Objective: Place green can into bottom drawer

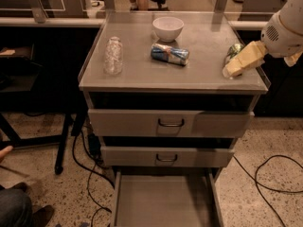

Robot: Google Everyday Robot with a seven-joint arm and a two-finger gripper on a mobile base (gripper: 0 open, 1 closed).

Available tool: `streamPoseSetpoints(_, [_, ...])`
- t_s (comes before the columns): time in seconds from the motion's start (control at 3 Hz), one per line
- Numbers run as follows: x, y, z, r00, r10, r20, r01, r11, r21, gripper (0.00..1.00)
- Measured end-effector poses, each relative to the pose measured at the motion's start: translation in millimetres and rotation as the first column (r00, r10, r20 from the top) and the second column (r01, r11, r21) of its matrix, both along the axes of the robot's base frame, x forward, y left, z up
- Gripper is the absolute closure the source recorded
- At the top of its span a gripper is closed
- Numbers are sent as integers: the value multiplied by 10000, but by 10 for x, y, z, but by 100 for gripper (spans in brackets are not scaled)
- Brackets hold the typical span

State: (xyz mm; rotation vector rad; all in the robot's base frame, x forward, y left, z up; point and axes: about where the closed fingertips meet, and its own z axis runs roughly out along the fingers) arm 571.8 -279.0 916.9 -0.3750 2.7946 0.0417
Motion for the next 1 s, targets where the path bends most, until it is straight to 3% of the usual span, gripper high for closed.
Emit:
streamPoseSetpoints(0.33, [225,-3,-91,9975,-562,-432,570,9982,169,0])
streamPoseSetpoints(0.67, [630,47,-191,9875,-1391,-737,1412,9897,244,0])
streamPoseSetpoints(1.0, [872,116,-280,9787,-1816,-957,1846,9825,232,0])
